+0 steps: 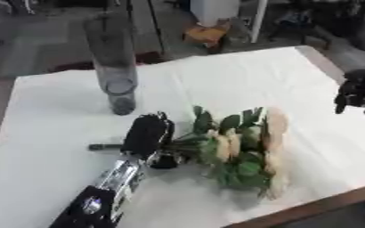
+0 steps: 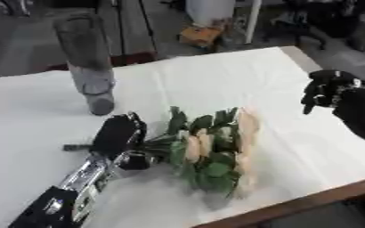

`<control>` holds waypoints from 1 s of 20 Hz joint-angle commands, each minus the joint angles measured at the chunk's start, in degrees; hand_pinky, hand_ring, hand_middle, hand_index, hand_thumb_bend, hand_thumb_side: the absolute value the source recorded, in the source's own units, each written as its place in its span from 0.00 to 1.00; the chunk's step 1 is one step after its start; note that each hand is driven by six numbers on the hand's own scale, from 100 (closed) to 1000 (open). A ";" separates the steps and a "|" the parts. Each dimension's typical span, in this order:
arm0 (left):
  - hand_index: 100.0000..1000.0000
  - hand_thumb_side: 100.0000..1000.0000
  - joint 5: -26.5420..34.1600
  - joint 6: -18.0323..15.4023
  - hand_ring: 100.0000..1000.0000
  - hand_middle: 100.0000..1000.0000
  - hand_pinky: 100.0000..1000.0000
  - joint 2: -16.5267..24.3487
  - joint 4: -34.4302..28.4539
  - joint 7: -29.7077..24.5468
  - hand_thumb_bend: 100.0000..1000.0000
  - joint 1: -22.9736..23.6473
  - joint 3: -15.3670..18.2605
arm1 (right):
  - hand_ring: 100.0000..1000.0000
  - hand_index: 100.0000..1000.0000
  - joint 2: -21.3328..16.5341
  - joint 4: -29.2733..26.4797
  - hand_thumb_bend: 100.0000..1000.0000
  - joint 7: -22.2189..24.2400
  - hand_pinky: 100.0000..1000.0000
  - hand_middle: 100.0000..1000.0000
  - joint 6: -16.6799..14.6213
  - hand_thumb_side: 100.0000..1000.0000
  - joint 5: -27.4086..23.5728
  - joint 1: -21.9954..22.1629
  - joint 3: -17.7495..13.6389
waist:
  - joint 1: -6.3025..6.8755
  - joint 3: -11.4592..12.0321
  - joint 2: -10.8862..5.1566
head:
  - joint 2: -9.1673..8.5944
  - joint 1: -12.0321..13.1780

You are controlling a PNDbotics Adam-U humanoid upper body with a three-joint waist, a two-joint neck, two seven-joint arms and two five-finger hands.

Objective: Arrange flowers into the vase.

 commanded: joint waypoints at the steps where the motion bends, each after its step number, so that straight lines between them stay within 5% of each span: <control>1: 0.07 0.26 -1.53 0.37 0.00 0.00 0.00 -0.25 -0.14 -0.01 0.84 -0.99 0.58 | 0.55 0.78 -1.22 -0.77 0.81 0.04 0.45 0.56 -0.10 0.66 0.48 -1.03 -0.20 | -0.46 -0.13 0.10 | -0.58 -0.18; 11: 0.00 0.21 -3.07 -0.03 0.00 0.00 0.00 -0.57 1.86 2.03 0.70 -0.80 1.19 | 0.55 0.78 -1.31 -0.77 0.81 0.04 0.45 0.56 -0.11 0.66 0.49 -1.00 -0.20 | -0.34 -0.32 0.22 | -0.62 -0.42; 20: 0.00 0.21 -3.44 -0.39 0.00 0.00 0.00 -0.68 2.67 3.30 0.69 -0.76 1.41 | 0.55 0.78 -1.28 -0.81 0.81 0.04 0.45 0.56 -0.06 0.66 0.48 -1.01 -0.24 | -0.33 -0.29 0.23 | -0.65 -0.46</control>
